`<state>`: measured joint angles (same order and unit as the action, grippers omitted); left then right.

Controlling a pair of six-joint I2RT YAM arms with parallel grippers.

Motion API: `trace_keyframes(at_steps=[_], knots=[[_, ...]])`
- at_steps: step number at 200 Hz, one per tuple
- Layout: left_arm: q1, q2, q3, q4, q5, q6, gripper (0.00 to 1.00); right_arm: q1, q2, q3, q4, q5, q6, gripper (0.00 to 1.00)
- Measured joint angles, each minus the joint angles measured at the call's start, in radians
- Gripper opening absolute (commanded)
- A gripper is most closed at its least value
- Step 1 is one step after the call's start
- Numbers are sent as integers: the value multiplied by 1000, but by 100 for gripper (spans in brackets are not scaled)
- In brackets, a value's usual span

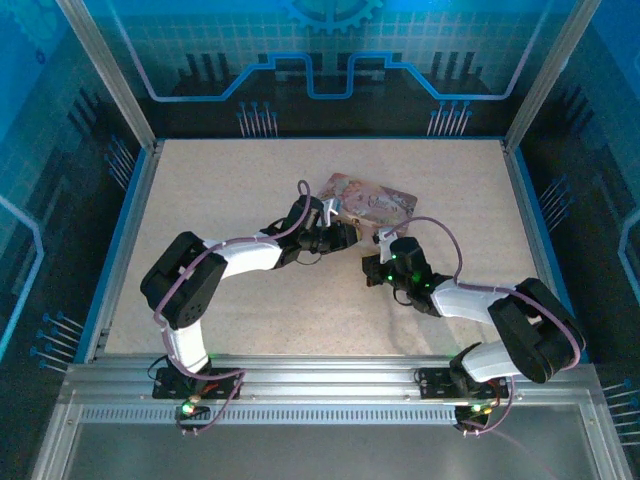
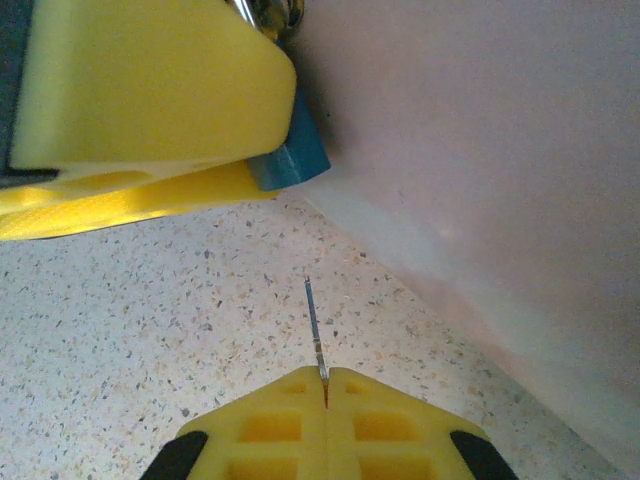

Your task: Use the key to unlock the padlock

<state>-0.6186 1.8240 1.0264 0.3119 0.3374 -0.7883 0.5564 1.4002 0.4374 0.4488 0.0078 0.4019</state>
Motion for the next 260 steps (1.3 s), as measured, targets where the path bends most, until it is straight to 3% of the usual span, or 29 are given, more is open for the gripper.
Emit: trace_keyframes(at_steps=[260], knots=[[-6, 0, 1, 0, 1, -22, 23, -36, 59, 24, 101, -42, 16, 0]])
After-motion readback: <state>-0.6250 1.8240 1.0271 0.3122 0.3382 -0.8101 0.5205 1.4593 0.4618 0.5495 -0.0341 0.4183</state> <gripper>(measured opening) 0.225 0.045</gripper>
